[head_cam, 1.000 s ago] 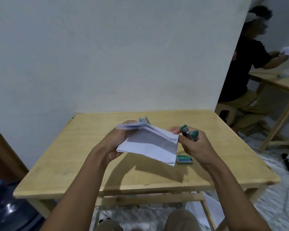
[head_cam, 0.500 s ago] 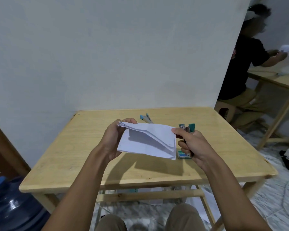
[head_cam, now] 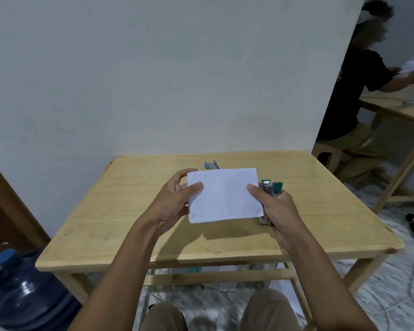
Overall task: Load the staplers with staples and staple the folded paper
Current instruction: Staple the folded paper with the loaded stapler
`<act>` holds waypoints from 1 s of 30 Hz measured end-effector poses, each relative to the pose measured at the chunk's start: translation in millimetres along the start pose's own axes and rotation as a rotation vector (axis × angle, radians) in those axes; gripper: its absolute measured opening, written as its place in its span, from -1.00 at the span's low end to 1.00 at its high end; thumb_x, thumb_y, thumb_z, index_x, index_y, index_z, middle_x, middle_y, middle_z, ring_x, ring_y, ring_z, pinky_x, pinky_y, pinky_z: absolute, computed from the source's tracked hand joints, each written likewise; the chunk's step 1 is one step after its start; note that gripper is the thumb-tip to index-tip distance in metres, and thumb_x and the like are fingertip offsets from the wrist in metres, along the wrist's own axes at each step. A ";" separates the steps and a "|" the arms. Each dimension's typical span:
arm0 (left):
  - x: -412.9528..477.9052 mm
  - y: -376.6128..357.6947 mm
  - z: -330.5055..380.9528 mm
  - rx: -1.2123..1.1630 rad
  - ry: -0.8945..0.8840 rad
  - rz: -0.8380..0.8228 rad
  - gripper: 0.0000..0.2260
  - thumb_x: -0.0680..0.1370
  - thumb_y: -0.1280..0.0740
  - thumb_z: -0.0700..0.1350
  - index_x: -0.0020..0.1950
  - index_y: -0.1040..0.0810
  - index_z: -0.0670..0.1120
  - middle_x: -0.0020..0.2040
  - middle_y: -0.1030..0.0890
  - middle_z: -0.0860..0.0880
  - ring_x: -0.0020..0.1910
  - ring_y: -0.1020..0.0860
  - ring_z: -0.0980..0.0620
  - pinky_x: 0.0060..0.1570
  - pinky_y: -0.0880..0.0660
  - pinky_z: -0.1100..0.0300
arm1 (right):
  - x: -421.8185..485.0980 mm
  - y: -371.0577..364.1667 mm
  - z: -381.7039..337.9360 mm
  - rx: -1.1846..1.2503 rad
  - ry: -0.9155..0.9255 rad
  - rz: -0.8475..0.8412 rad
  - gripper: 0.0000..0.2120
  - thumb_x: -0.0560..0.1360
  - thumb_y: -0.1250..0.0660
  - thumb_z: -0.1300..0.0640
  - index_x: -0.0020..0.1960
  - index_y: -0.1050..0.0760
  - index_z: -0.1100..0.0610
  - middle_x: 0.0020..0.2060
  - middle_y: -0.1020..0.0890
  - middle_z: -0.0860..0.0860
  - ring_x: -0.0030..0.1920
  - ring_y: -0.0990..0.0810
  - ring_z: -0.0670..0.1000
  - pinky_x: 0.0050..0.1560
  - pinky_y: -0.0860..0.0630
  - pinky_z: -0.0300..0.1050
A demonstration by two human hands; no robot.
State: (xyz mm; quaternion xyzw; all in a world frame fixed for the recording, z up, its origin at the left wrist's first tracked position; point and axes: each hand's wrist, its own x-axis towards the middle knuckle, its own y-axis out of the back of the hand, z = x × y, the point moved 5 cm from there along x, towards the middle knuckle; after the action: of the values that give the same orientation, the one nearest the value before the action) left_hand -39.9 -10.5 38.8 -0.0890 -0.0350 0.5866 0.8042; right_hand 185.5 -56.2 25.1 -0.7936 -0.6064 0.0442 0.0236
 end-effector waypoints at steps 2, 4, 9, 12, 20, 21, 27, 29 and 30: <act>-4.4 -4.1 -6.4 0.039 0.057 -0.088 -0.67 0.57 -0.38 -0.18 0.32 -0.49 -0.04 0.11 -0.70 -0.10 0.01 -0.68 -0.09 -0.04 -0.65 -0.03 | 0.9 1.3 -1.0 0.032 0.015 0.056 -0.78 0.47 -0.48 0.01 0.01 -0.65 0.13 -0.11 -0.75 0.00 -0.12 -0.68 0.03 -0.07 -0.50 -0.01; -7.4 -5.2 -10.7 0.096 0.079 -0.136 -0.73 0.57 -0.38 -0.18 0.27 -0.57 -0.10 0.12 -0.69 -0.13 0.03 -0.68 -0.08 -0.06 -0.65 0.03 | 0.7 1.5 -0.3 0.019 0.017 0.070 -0.80 0.47 -0.48 -0.01 -0.02 -0.65 0.11 -0.24 -0.72 -0.05 -0.21 -0.64 0.06 -0.13 -0.50 0.02; -3.3 5.3 -12.4 0.068 0.042 -0.069 -0.75 0.54 -0.39 -0.17 0.19 -0.63 -0.21 0.13 -0.65 -0.30 0.04 -0.62 -0.15 0.09 -0.61 -0.03 | 0.0 3.6 7.0 -0.045 0.007 0.030 -0.83 0.47 -0.48 0.00 -0.14 -0.55 0.06 -0.52 -0.32 -0.14 -0.48 -0.27 -0.12 -0.31 -0.24 -0.18; -2.1 5.4 -13.9 0.069 0.036 -0.063 -0.77 0.56 -0.38 -0.18 0.20 -0.63 -0.20 0.11 -0.67 -0.24 0.03 -0.63 -0.15 0.06 -0.62 0.00 | -0.4 3.0 7.2 -0.042 0.011 0.046 -0.81 0.47 -0.49 0.01 -0.17 -0.51 0.07 -0.50 -0.35 -0.15 -0.49 -0.29 -0.15 -0.32 -0.26 -0.19; -0.7 7.7 -14.1 0.046 0.011 -0.059 -0.75 0.61 -0.32 -0.16 0.25 -0.59 -0.20 0.13 -0.69 -0.16 0.10 -0.66 -0.10 0.07 -0.62 0.04 | -1.8 3.8 4.5 -0.014 0.013 0.070 -0.88 0.46 -0.49 0.06 -0.08 -0.60 0.06 -0.44 -0.51 -0.20 -0.34 -0.44 -0.13 -0.18 -0.39 -0.20; -0.4 8.6 -14.0 0.048 0.013 -0.055 -0.74 0.61 -0.31 -0.14 0.26 -0.58 -0.20 0.13 -0.69 -0.16 0.12 -0.66 -0.11 0.09 -0.61 0.02 | -1.5 3.0 5.3 -0.009 0.011 0.073 -0.88 0.46 -0.50 0.06 -0.07 -0.60 0.06 -0.43 -0.52 -0.20 -0.33 -0.45 -0.14 -0.18 -0.38 -0.20; -5.6 14.4 -17.5 0.111 0.120 -0.095 -0.72 0.57 -0.38 -0.10 0.13 -0.63 -0.31 0.03 -0.70 -0.24 -0.09 -0.67 -0.13 0.11 -0.60 -0.02 | -1.6 4.6 3.0 -0.034 0.019 0.095 -0.89 0.48 -0.48 0.06 -0.06 -0.60 0.06 -0.26 -0.58 -0.12 -0.22 -0.52 -0.13 -0.10 -0.42 -0.15; -9.0 16.1 -19.2 0.195 0.163 -0.153 -0.75 0.54 -0.41 -0.08 0.03 -0.67 -0.28 -0.01 -0.70 -0.24 -0.14 -0.64 -0.14 0.05 -0.60 0.02 | -2.2 5.2 1.1 -0.045 0.019 0.101 -0.90 0.48 -0.48 0.06 -0.06 -0.61 0.06 -0.24 -0.59 -0.11 -0.24 -0.50 -0.10 -0.12 -0.42 -0.11; -10.2 16.4 -19.1 0.217 0.166 -0.161 -0.78 0.53 -0.42 -0.09 -0.04 -0.68 -0.25 -0.06 -0.70 -0.21 -0.18 -0.61 -0.12 -0.01 -0.60 0.06 | -2.6 5.1 1.0 -0.046 0.016 0.110 -0.89 0.48 -0.48 0.05 -0.06 -0.61 0.06 -0.23 -0.60 -0.11 -0.25 -0.50 -0.09 -0.13 -0.41 -0.10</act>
State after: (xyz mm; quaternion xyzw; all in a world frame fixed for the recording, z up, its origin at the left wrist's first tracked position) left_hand -55.3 -17.3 17.5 -0.0466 0.0880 0.5113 0.8536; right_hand 189.6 -60.1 23.7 -0.8264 -0.5625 0.0250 0.0079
